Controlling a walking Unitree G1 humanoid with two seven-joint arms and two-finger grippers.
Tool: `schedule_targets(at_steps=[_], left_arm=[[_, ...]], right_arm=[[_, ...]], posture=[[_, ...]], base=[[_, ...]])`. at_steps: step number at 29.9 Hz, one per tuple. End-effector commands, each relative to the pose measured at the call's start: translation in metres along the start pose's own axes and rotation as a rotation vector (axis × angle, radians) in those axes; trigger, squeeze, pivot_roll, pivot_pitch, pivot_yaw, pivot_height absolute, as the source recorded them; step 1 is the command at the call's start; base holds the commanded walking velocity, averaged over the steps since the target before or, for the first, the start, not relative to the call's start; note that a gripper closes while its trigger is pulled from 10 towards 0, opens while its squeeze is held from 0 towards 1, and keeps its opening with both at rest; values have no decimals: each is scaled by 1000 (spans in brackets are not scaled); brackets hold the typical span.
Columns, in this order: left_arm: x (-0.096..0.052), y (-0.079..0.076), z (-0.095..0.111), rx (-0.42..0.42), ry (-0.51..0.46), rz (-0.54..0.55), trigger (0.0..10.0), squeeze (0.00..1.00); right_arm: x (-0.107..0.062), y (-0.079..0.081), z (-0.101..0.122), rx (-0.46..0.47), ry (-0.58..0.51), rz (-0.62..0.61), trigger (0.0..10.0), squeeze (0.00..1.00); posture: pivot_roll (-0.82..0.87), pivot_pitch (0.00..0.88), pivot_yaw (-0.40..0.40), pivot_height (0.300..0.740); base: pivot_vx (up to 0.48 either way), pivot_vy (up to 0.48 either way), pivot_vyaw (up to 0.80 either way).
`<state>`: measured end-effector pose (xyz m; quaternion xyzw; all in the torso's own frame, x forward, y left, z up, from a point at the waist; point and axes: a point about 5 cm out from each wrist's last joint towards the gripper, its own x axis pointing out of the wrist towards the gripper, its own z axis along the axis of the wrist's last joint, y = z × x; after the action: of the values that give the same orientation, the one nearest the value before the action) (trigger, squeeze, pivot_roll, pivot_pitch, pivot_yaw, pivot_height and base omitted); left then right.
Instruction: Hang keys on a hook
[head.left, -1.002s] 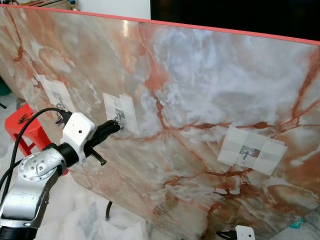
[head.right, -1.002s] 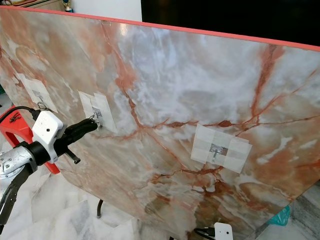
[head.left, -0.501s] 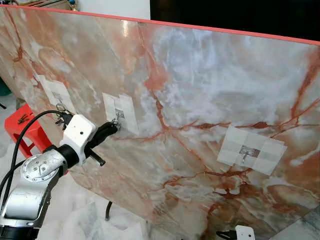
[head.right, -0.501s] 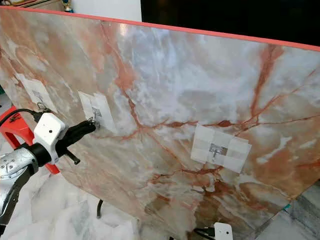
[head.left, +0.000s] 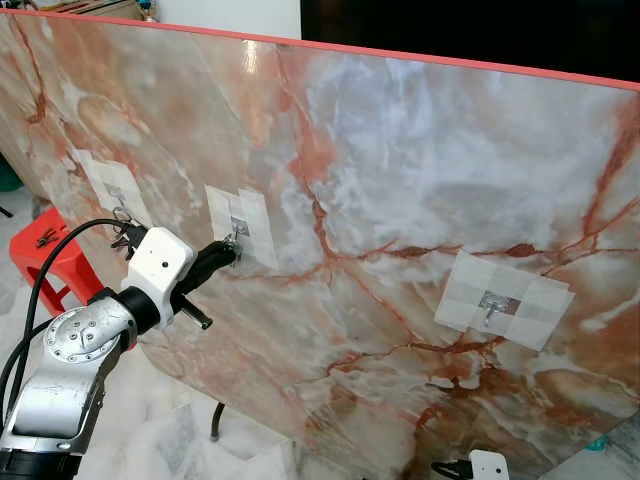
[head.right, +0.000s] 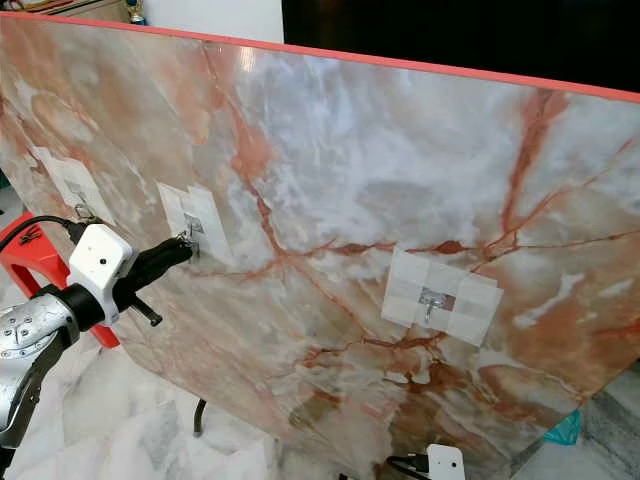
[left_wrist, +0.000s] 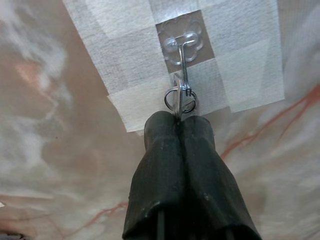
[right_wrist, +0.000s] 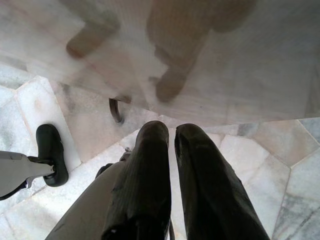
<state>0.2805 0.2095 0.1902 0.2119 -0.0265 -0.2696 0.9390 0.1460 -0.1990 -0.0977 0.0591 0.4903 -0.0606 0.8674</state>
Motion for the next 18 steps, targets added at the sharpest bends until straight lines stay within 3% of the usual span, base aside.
schedule_targets(at_steps=[1,2,3,4,18], left_arm=[[0,0,1,34,1,-19,10000,8],[-1,0,1,28,-3,-20,10000,655],[-1,0,1,27,-5,-20,10000,655],[-1,0,1,27,-7,-23,10000,1000],[-15,2,-9,4,59,-79,10000,1000]], right_arm=[[0,1,0,-6,6,3,10000,0],[0,1,0,-6,6,3,10000,0],[0,1,0,-6,6,3,10000,0],[0,1,0,-5,6,2,10000,0],[0,1,0,-7,7,4,10000,0]], posture=[[63,7,3,740],[63,6,3,740],[65,7,2,740],[66,7,3,740],[68,7,1,740]], base=[[0,0,0],[0,0,0],[0,0,0],[0,0,0],[0,0,0]])
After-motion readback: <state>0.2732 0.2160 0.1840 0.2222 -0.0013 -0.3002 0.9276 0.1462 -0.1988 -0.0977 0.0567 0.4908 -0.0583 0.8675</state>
